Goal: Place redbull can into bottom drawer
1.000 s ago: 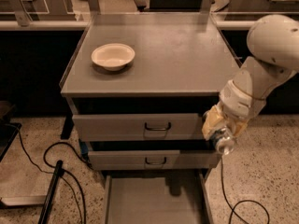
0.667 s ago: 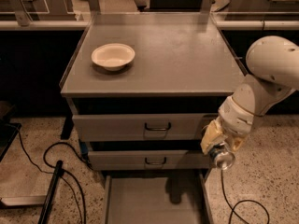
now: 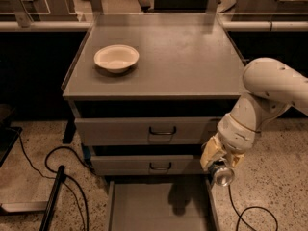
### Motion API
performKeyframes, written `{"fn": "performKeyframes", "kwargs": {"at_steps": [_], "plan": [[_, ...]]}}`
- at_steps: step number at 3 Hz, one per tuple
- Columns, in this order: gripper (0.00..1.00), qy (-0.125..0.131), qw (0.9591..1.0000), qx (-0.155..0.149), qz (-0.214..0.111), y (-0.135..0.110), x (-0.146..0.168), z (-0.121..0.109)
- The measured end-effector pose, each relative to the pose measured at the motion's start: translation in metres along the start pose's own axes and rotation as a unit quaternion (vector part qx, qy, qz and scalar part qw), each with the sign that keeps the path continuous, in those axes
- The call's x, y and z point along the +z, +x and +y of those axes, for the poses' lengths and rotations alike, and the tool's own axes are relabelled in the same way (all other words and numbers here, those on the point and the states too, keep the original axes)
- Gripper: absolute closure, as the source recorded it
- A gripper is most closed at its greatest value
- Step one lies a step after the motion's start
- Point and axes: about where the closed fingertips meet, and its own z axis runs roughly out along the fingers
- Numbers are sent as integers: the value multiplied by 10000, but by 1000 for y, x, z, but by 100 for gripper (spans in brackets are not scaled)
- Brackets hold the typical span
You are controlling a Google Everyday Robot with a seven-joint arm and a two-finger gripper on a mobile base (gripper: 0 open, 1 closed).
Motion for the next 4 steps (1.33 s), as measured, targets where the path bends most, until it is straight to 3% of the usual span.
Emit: {"fn": "performKeyframes", "kwargs": {"at_steps": [1,3,4], "plan": [[100,-248,9993,227,156,-2,25,-6],[100,-1016,9911,780,377,-13,108,-17],[100,-1236,9870,756,698,-13,147,-9]]}}
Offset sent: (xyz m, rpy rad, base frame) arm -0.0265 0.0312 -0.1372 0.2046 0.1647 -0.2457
